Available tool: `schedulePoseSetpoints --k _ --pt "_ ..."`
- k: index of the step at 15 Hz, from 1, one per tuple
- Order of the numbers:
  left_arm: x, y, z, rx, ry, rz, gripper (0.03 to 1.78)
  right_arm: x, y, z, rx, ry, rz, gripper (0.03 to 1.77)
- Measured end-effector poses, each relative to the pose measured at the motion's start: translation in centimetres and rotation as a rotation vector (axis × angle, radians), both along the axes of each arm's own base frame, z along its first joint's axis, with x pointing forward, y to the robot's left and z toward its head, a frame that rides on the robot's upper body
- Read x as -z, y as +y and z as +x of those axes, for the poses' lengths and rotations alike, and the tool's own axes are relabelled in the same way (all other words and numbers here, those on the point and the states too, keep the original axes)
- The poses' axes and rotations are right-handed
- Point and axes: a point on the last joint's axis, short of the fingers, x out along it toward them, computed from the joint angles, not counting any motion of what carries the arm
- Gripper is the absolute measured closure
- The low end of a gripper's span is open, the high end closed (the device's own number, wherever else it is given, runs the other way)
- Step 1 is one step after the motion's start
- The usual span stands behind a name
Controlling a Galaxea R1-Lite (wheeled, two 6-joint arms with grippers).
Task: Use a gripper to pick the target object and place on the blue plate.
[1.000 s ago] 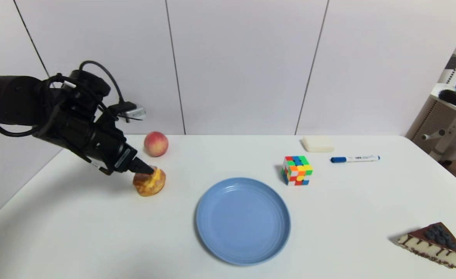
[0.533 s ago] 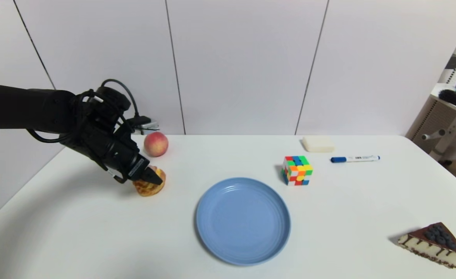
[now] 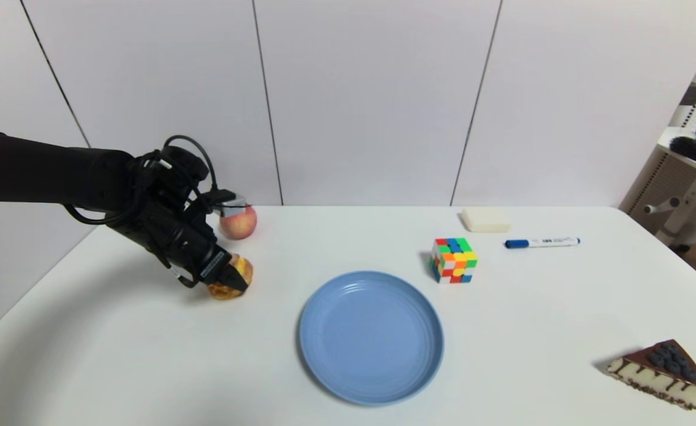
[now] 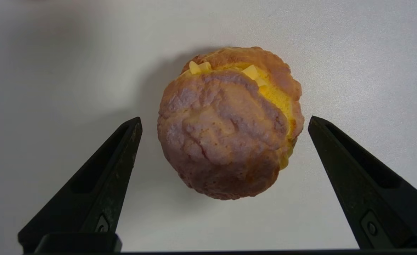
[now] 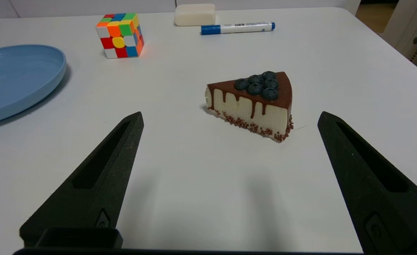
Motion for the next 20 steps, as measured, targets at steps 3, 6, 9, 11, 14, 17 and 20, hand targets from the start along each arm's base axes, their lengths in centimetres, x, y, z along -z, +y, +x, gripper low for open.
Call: schedulePoseSetpoints --k 3,6,9,11,14,17,20 --pt "0.4 -0.3 0.1 0.007 0.014 0.001 0.12 0.0 0.0 0.0 0.0 -0.001 0.0 0.1" --pt "0.7 -0.7 0.1 0.017 0.023 0.002 0.12 0.0 0.0 0.0 0.0 -0.001 0.0 0.1" --pt "0.9 -1.0 0.1 0.023 0.028 0.003 0.36 0.0 0.0 0.0 0.0 -0.001 0.0 0.1" --pt "0.9 -1.1 0.1 0.024 0.029 0.002 0.65 0.0 0.0 0.0 0.0 -0.001 0.0 0.1" --pt "0.9 -1.1 0.1 0.024 0.03 0.002 0.92 0.0 0.0 0.0 0.0 -0.001 0.0 0.1" --pt "0.2 -1.1 -0.3 0.029 0.012 -0.001 1.0 0.0 0.0 0.0 0.0 0.0 0.0 0.1" --pt "-2.4 -1.7 -2.1 0.061 -0.046 -0.01 1.0 0.0 0.0 0.0 0.0 -0.001 0.0 0.1"
